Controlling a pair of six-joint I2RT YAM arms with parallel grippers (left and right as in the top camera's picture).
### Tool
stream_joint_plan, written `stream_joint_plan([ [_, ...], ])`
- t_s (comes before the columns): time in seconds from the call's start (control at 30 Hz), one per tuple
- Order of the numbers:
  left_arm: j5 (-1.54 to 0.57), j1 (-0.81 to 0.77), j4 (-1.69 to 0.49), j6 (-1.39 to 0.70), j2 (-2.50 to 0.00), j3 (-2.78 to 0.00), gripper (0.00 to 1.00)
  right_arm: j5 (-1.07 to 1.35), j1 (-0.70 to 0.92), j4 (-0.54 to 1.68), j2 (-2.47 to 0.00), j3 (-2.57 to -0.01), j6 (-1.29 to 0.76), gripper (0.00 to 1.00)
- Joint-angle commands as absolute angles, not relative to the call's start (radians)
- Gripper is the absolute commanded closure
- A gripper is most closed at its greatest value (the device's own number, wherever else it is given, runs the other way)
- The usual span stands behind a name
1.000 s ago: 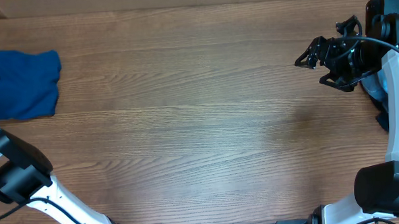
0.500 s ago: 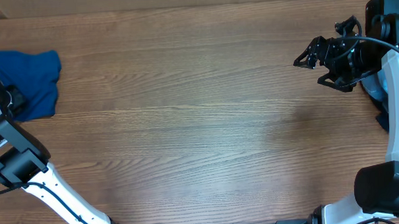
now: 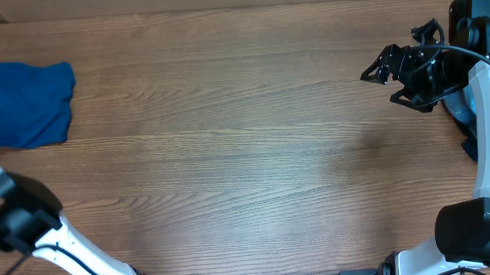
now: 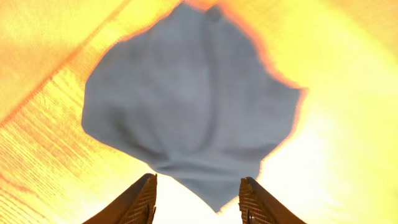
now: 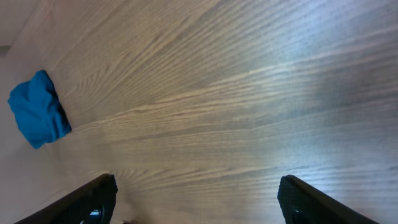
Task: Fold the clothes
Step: 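Raise the left gripper away from the shirt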
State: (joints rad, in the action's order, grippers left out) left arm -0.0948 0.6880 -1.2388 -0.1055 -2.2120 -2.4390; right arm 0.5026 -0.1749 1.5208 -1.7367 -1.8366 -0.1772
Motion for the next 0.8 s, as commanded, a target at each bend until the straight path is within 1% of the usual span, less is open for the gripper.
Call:
stream_joint_plan([
  [0.0, -0.252, 0.671, -1.303, -0.077, -2.049, -2.464, 0.52, 0.518, -0.169, 1.475, -1.708, -1.866, -0.141, 0.14],
  [0.07, -0.252, 0.65, -1.335, -0.063, -1.975, -2.464, 0.5, 0.518, -0.169, 1.422, -1.682, -1.866, -0.14, 0.14],
  [0.23, -0.253, 0.579, -1.408, -0.063, -1.785, -2.464, 0.39, 0.488, -0.169, 1.274, -1.569, -1.866, -0.091, 0.13],
  [0.33, -0.257, 0.526, -1.482, -0.031, -1.69, -2.464, 0.38, 0.472, -0.169, 1.236, -1.485, -1.866, -0.017, 0.12],
  [0.4, -0.257, 0.484, -1.544, -0.013, -1.637, -2.464, 0.38, 0.472, -0.169, 1.234, -1.443, -1.866, 0.024, 0.09],
  [0.47, -0.284, 0.423, -1.61, 0.048, -1.588, -2.464, 0.38, 0.472, -0.169, 1.236, -1.39, -1.866, 0.057, 0.05],
  [0.5, -0.295, 0.395, -1.63, 0.07, -1.573, -2.464, 0.37, 0.472, -0.169, 1.236, -1.376, -1.866, 0.057, 0.03],
  [0.57, -0.337, 0.333, -1.668, 0.129, -1.552, -2.464, 0.31, 0.472, -0.169, 1.235, -1.354, -1.866, 0.056, 0.0],
  [0.6, -0.361, 0.291, -1.69, 0.161, -1.545, -2.464, 0.3, 0.472, -0.169, 1.235, -1.348, -1.866, 0.054, 0.0],
  [0.63, -0.364, 0.257, -1.689, 0.158, -1.542, -2.462, 0.24, 0.473, -0.169, 1.236, -1.346, -1.866, 0.052, 0.0],
  [0.67, -0.363, 0.227, -1.689, 0.156, -1.541, -2.461, 0.0, 0.472, -0.169, 1.24, -1.346, -1.866, 0.052, 0.0],
  [0.77, -0.36, 0.168, -1.689, 0.149, -1.542, -2.457, 0.0, 0.472, -0.169, 1.257, -1.349, -1.866, 0.053, 0.0],
])
